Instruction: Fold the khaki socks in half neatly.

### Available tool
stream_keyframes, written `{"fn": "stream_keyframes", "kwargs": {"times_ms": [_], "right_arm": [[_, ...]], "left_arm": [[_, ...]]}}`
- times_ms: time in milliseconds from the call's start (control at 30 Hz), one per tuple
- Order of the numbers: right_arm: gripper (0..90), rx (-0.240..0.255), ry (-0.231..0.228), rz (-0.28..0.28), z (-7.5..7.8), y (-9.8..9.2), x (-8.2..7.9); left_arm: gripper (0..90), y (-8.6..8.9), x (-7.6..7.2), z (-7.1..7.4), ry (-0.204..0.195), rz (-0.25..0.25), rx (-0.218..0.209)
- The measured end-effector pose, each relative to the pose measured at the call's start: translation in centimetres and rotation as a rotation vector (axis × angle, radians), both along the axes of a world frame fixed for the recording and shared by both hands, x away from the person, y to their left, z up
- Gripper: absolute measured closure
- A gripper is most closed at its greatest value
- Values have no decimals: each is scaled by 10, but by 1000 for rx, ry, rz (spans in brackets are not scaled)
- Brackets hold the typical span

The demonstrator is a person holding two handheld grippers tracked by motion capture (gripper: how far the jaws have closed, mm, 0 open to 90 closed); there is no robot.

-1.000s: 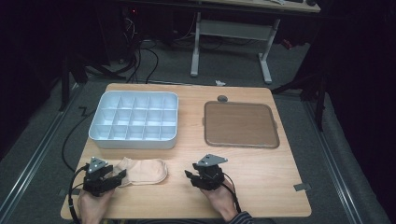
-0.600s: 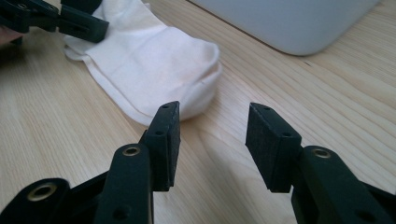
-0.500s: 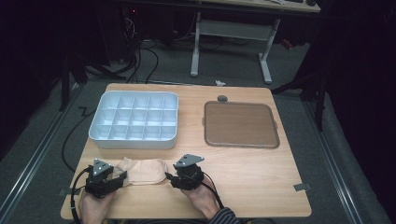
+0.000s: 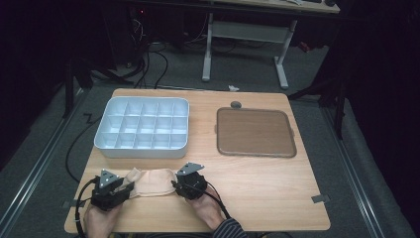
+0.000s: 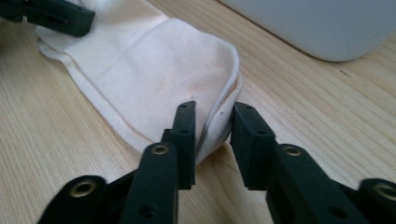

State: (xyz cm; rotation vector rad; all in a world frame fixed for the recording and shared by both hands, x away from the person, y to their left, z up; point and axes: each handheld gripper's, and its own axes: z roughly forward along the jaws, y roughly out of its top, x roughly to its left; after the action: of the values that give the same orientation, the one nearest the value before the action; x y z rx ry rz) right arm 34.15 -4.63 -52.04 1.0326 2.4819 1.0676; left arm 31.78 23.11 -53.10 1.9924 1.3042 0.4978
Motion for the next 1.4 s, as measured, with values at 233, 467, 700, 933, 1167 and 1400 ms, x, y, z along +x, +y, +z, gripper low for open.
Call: {"fn": "stream_keyframes", "kwargs": {"times_ms": [233,467,700,933,1167,1400], "right_arm": [[859,-7,-19,34,-5,0,-1],[866,-1,-8,24,-6,-3,-1],[869,-22,-20,40,-3,-2,-4],[870,-16,-1,29,-4,-4,-2],[872,-14,-9,24,-3,-5,-4],[872,-11,-11,26,-2,-9,-5]], "left_arm": [[696,-1,-1,0,4,-12,-14],[766,2,4,1,20,-48,-48],[790,5,7,0,50,-51,-95],[797,8,10,-1,55,-69,-126],[799,6,10,-2,48,-69,-147],[800,4,9,1,52,-85,-143]]}}
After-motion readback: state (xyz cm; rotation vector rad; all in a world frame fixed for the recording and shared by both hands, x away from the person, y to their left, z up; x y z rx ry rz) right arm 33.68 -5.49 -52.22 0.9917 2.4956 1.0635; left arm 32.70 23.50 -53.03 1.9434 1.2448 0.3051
